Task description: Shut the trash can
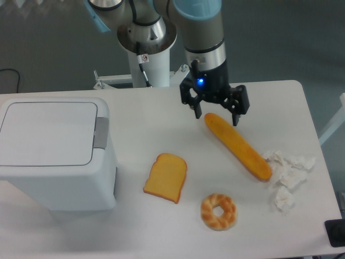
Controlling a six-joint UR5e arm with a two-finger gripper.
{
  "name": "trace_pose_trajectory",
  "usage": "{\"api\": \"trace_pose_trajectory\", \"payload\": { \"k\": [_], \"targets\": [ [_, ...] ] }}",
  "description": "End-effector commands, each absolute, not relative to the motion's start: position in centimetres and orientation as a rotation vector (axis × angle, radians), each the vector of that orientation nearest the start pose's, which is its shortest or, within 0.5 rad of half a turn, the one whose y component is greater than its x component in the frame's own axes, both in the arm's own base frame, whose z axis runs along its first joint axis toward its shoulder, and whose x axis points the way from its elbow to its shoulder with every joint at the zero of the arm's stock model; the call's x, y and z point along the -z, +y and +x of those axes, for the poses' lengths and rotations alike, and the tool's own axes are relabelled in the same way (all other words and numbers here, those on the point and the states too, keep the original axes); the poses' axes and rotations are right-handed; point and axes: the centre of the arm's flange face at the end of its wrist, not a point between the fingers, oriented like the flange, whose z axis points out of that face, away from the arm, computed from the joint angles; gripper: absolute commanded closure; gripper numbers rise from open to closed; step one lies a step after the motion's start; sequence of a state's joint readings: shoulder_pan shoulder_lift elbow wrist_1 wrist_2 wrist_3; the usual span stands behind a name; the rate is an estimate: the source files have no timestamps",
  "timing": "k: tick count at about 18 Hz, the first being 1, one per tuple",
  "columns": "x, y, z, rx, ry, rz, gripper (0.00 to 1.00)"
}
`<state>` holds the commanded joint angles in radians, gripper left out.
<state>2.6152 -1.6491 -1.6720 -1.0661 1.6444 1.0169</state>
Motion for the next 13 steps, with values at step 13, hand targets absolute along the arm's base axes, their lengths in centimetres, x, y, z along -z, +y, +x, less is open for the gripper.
{"api": "trace_pose_trajectory", "payload": {
  "k": [13],
  "targets": [
    [-45.6,21.3,-49.3,-0.467,-0.031,-3.116,0.00]
  ]
}}
